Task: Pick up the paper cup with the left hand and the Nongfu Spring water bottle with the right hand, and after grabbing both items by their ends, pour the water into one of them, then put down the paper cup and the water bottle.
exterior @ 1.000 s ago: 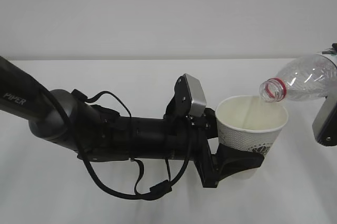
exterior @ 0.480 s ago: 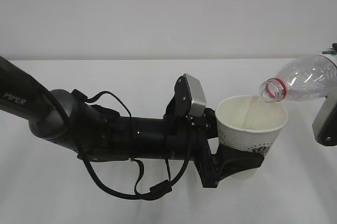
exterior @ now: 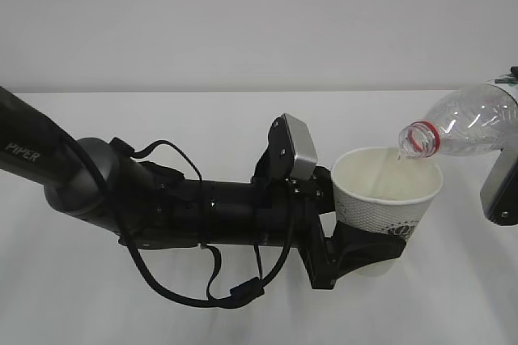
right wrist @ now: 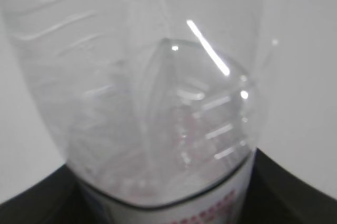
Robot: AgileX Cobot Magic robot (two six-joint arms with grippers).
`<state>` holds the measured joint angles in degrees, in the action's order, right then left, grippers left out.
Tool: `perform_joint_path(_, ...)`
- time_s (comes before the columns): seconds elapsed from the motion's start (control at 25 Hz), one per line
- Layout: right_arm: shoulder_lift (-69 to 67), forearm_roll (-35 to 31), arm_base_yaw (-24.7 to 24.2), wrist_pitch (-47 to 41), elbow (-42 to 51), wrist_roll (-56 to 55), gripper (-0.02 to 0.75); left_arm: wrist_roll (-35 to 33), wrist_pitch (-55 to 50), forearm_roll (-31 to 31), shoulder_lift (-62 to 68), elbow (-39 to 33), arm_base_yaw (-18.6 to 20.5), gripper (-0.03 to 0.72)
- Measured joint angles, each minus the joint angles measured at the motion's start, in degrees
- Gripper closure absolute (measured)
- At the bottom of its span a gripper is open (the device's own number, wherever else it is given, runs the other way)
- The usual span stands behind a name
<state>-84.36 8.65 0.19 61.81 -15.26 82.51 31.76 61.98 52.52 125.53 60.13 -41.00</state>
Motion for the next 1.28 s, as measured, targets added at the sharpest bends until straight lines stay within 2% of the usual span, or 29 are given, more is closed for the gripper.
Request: perform_joint_path(1.28,0.0,-0.6,0.0,0.3,0.0,0.7,0.242,0.0,0.0,0.0,0.0,0.0,0.0,0.151)
